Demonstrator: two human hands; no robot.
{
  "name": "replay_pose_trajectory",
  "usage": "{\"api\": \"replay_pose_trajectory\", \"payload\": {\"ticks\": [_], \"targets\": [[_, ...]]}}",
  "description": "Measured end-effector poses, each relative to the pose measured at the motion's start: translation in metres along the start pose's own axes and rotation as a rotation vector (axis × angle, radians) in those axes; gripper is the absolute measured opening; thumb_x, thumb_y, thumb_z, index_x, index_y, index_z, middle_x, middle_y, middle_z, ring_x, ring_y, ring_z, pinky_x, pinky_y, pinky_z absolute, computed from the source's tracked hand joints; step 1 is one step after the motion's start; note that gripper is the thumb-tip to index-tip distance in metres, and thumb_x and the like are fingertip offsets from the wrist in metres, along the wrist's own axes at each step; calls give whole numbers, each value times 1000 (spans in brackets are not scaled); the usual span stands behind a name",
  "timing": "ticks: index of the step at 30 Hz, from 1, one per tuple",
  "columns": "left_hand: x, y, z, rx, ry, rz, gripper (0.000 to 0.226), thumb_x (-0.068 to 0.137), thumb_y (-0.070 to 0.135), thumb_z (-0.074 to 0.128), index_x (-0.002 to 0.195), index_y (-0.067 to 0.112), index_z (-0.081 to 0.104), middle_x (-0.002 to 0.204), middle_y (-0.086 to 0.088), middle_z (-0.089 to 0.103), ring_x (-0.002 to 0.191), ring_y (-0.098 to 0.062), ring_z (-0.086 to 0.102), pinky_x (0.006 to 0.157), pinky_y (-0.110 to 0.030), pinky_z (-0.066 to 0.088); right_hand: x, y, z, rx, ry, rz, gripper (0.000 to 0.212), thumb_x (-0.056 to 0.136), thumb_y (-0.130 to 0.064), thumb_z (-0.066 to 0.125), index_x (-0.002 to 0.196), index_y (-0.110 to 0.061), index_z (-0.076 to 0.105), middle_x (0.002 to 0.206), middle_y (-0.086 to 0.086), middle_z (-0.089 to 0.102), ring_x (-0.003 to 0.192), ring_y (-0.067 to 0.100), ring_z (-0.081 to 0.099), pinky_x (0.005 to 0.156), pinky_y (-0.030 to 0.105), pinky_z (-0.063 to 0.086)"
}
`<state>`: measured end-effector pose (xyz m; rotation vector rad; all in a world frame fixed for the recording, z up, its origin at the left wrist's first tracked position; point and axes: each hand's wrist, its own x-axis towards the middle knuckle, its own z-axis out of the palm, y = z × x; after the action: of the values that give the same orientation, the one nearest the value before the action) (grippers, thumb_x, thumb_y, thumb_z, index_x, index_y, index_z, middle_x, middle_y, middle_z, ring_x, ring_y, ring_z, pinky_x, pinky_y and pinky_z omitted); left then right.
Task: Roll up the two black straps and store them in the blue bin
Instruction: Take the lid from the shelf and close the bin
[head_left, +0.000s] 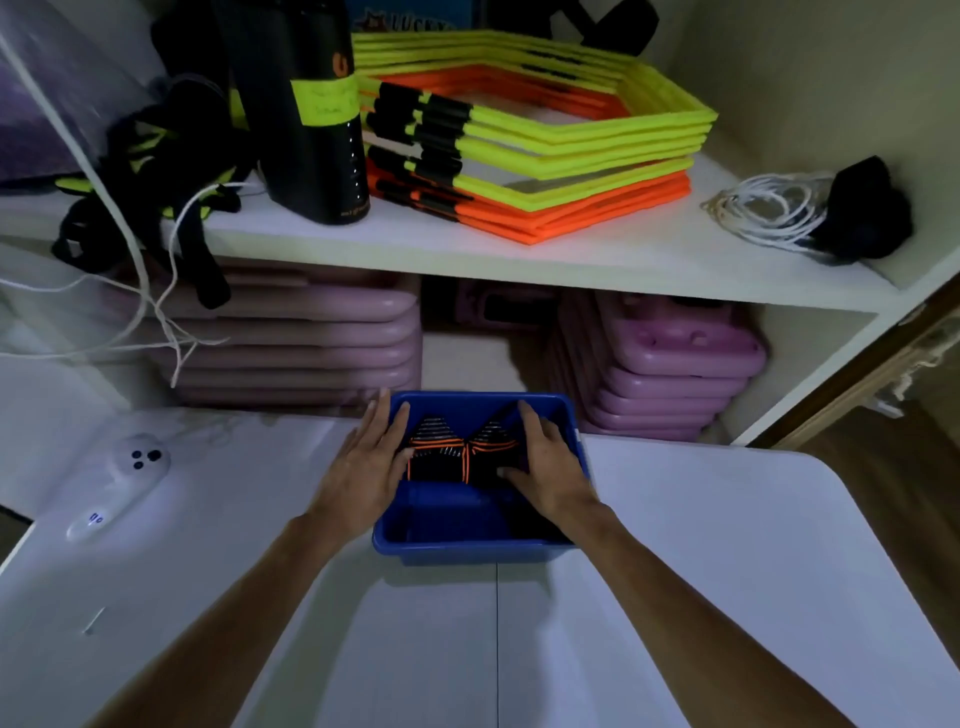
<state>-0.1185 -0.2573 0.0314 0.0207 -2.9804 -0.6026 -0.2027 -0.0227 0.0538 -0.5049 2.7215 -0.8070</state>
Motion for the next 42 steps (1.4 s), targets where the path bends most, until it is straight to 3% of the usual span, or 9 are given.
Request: {"api": "replay_pose_trajectory", "payload": {"ticks": [5, 12, 16, 21, 25, 30, 34, 39, 42], "targets": [[23, 54, -48, 77, 116, 91, 66, 97, 52, 15, 148, 12, 28, 158, -11, 16, 146, -26, 13, 116, -49, 25, -21, -15, -71, 21, 163, -98, 68, 94, -37, 61, 151, -19, 28, 152, 10, 31, 134, 28, 42, 107, 35, 38], [93, 184, -185, 101, 418, 378, 64, 96, 53, 17, 151, 20, 21, 160, 1, 6, 148, -16, 3, 119, -40, 17, -29, -79, -234, -60, 494, -300, 63, 95, -48, 54, 149, -22, 33, 152, 11, 34, 141, 26, 31, 114, 36, 31], [126, 256, -281, 91, 581, 490, 64, 96, 54, 15, 152, 24, 14, 161, 6, 0, 147, -8, -5, 120, -33, 8, -49, -131, -345, -116, 706, -422, 56, 95, -45, 56, 143, -23, 39, 141, 6, 43, 132, 24, 41, 106, 35, 39], [150, 335, -388, 139, 892, 647, 54, 97, 39, 31, 141, 11, 43, 151, -8, 39, 141, -20, 34, 113, -39, 32, -91, -189, -462, -228, 1009, -504, 45, 95, -42, 56, 134, -21, 49, 128, 6, 52, 117, 24, 51, 98, 34, 43], [167, 383, -447, 147, 1086, 728, 40, 96, 31, 40, 129, 13, 56, 134, -7, 57, 124, -20, 52, 103, -34, 38, -110, -215, -525, -336, 1292, -614, 30, 94, -38, 59, 114, -16, 62, 107, 5, 59, 103, 23, 54, 86, 39, 49], [217, 426, -498, 104, 1038, 729, 43, 98, 34, 38, 133, 14, 51, 138, -10, 51, 127, -25, 47, 105, -38, 37, -96, -226, -586, -425, 1316, -450, 32, 97, -42, 52, 117, -18, 57, 113, 5, 54, 107, 24, 46, 91, 41, 46], [259, 454, -528, 63, 831, 580, 46, 99, 39, 38, 138, 15, 43, 141, -9, 47, 128, -26, 45, 106, -41, 39, -77, -220, -614, -414, 1124, -345, 44, 100, -47, 42, 135, -21, 49, 130, 8, 52, 119, 26, 48, 100, 42, 43], [291, 479, -543, 149, 572, 406, 68, 90, 43, 57, 144, 9, 33, 144, -15, 44, 130, -30, 44, 105, -35, 34, -63, -196, -625, -303, 924, -432, 40, 101, -39, 40, 140, -28, 45, 126, 4, 55, 112, 22, 53, 95, 37, 45], [310, 470, -535, 134, 509, 388, 67, 84, 52, 60, 137, 16, 42, 140, -13, 49, 129, -30, 43, 109, -41, 34, -51, -173, -626, -260, 881, -449, 53, 96, -44, 44, 147, -28, 37, 138, 1, 50, 120, 17, 49, 101, 37, 44]]}}
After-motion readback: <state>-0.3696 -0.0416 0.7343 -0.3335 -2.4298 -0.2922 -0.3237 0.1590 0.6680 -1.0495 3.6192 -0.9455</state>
